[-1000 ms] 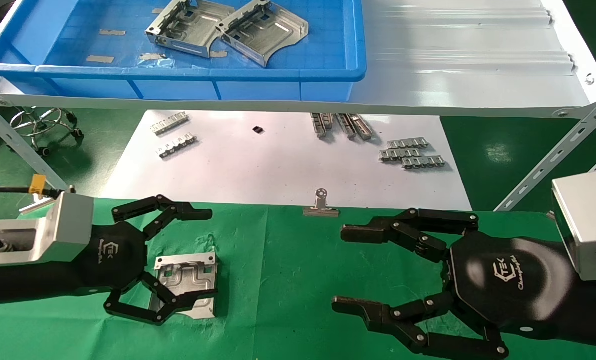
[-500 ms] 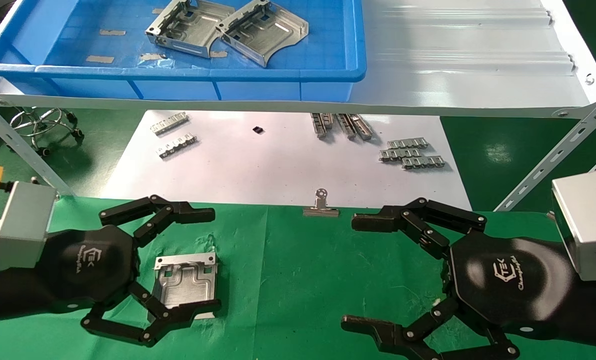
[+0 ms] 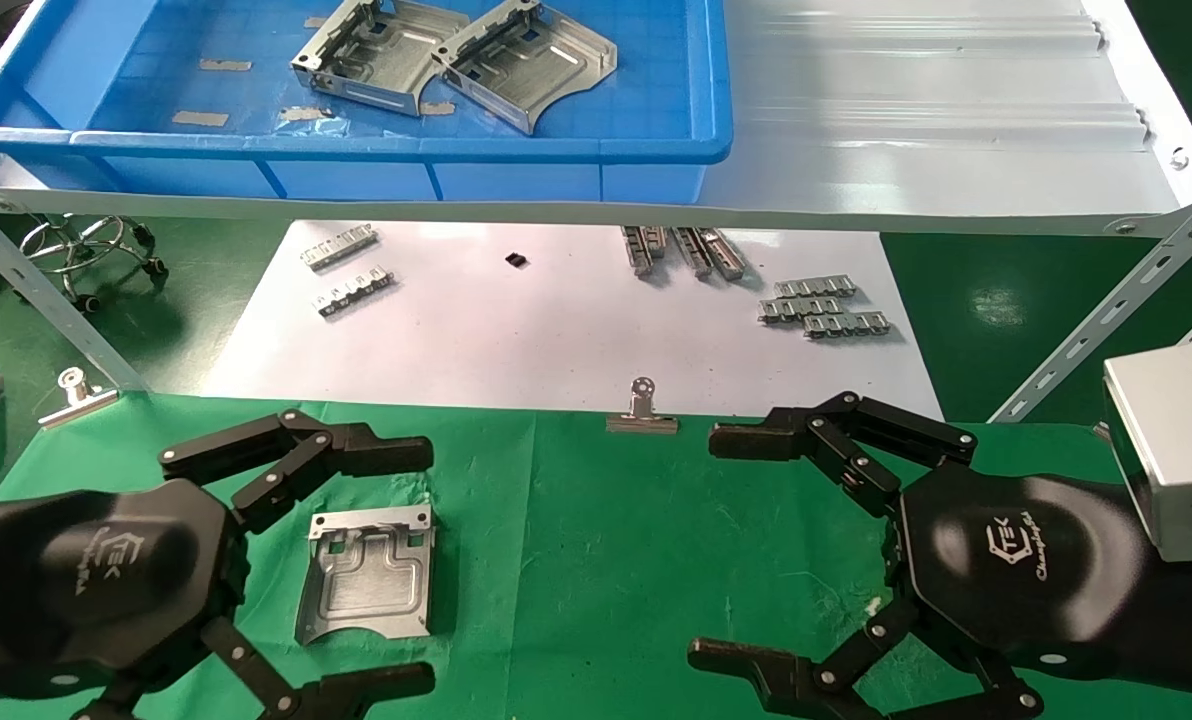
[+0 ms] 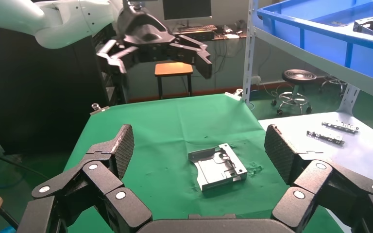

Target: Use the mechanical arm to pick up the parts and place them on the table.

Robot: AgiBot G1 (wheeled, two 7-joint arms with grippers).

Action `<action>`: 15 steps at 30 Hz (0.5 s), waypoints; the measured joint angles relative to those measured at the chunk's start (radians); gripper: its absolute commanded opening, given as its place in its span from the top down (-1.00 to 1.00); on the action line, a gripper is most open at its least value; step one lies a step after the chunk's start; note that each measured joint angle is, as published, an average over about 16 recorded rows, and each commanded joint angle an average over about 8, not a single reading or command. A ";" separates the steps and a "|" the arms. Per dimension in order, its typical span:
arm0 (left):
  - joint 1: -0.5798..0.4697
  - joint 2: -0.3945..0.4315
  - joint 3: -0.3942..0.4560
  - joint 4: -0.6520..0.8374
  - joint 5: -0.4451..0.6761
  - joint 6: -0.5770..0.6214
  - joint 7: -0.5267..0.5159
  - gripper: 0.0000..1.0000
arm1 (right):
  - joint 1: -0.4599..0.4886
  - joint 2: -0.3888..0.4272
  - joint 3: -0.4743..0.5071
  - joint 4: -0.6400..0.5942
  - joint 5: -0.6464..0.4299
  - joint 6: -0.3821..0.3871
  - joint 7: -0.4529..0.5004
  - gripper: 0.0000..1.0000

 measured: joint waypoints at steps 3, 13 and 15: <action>0.009 -0.003 -0.008 -0.012 -0.009 0.000 -0.012 -1.00 | 0.000 0.000 0.000 0.000 0.000 0.000 0.000 -1.00; 0.011 -0.004 -0.010 -0.015 -0.011 -0.001 -0.014 -1.00 | 0.000 0.000 0.000 0.000 0.000 0.000 0.000 -1.00; 0.009 -0.004 -0.009 -0.013 -0.010 -0.001 -0.013 -1.00 | 0.000 0.000 0.000 0.000 0.000 0.000 0.000 -1.00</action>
